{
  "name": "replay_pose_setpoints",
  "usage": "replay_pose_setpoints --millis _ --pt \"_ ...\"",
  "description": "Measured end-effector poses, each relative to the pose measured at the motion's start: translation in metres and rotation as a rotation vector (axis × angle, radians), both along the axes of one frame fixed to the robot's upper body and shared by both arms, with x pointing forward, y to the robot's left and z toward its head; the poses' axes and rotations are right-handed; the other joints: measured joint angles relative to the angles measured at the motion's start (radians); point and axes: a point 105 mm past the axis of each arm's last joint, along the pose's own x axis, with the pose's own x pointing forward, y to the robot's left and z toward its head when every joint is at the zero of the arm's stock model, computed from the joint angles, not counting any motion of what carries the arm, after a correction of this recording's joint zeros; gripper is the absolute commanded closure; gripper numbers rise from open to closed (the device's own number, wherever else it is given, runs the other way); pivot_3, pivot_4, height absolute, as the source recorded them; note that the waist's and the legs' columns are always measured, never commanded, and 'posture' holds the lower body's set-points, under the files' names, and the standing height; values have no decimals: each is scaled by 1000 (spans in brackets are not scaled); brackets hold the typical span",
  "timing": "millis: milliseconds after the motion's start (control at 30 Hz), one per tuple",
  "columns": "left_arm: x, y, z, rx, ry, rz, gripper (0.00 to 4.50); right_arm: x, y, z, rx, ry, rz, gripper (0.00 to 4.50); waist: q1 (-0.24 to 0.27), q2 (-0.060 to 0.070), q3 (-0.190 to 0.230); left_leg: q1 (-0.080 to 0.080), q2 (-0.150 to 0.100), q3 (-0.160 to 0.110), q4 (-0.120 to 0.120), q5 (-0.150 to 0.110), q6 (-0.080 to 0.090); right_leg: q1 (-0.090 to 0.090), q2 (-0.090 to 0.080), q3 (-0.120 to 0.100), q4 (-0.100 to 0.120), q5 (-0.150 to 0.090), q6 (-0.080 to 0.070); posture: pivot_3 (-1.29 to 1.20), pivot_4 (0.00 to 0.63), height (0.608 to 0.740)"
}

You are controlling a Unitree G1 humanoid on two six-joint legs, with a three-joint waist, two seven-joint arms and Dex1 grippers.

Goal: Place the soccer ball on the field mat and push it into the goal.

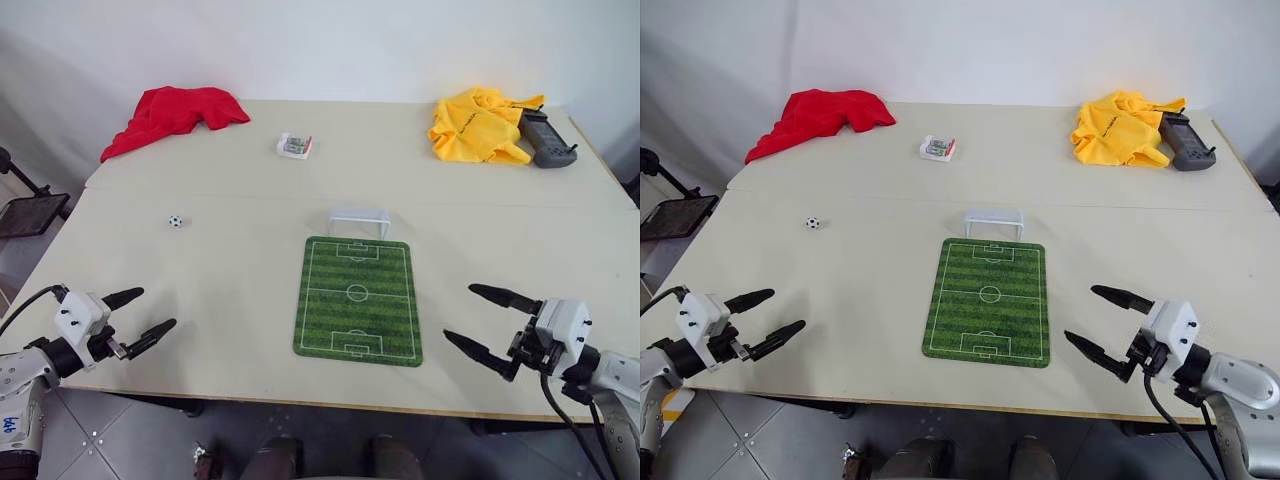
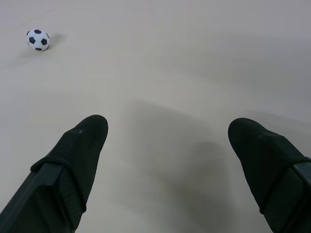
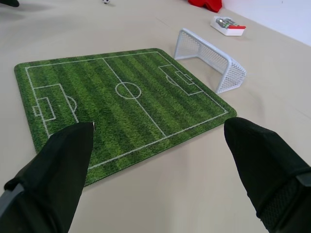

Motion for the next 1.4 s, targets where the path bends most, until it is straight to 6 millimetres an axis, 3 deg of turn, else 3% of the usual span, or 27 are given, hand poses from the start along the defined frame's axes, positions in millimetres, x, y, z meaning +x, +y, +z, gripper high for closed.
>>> replay_pose_setpoints --millis 133,233,367,467,567,633,733,933,1000,1033,1067,1100,1167,1267,1400 --pt "2 5 -4 -36 40 53 7 2 2 -1 9 -4 9 0 -2 0 0 0 1 4 -1 0 0 -3 1 5 1 0 0 0 150 740" --pt "6 16 -6 -82 33 144 7 7 8 9 84 -51 3 0 -5 0 0 0 1 8 -2 0 0 -7 1 10 5 0 0 0 150 740" --pt "3 52 -3 -258 -116 448 7 13 23 36 273 -205 -11 0 -5 0 0 0 2 10 -4 0 -1 -11 2 12 7 0 0 0 150 740" --pt "-7 68 -10 -336 -158 591 7 13 26 46 329 -255 -17 0 -2 0 0 0 2 11 -4 0 -1 -12 2 13 7 0 1 0 150 740" --pt "-19 70 -25 -380 -142 673 7 12 26 46 340 -248 -24 0 3 -1 0 0 1 11 -4 -1 0 -11 1 14 6 0 1 0 150 740" --pt "-16 63 -26 -405 -139 663 7 9 26 44 336 -238 -19 0 13 -1 0 0 2 11 -4 -1 0 -11 2 14 6 0 1 0 150 740" --pt "15 37 -14 -433 -123 578 7 7 31 39 292 -216 23 0 28 -1 0 -1 1 10 -2 0 0 -12 2 14 6 1 0 0 150 740" --pt "94 -1 38 -418 -151 477 7 11 31 36 281 -208 25 0 22 -2 0 -2 0 12 1 1 0 -12 3 15 9 2 1 0 150 740" --pt "104 -5 55 -388 -180 465 7 12 32 37 275 -217 31 0 11 -2 -1 -1 0 13 0 0 0 -14 3 18 10 2 1 0 150 740" --pt "109 -6 53 -380 -169 473 7 11 30 35 274 -212 22 0 -4 -1 -1 2 -1 12 -2 -2 0 -15 4 21 11 2 2 0 150 740" --pt "140 -13 53 -347 -107 508 7 13 31 32 277 -200 19 0 1 -8 3 -2 0 8 2 -2 -1 -18 7 19 14 2 1 0 150 740" --pt "148 -18 58 -323 -108 502 7 14 34 34 277 -205 30 0 1 -9 3 -3 0 7 3 -2 -2 -18 8 20 15 2 1 0 150 740" --pt "162 -22 68 -302 -118 513 7 14 35 34 279 -206 35 0 -2 -10 2 -3 -1 8 3 -2 -1 -18 6 20 15 3 2 0 150 740" --pt "169 -11 77 -278 -139 575 7 12 35 28 289 -184 18 0 -10 -10 2 -3 -1 9 1 -3 -1 -21 7 23 16 3 2 0 150 740" --pt "171 -8 63 -253 -91 598 7 11 37 24 304 -171 10 0 -8 -10 2 -3 -1 9 1 -3 -1 -23 7 23 18 3 2 0 150 740"
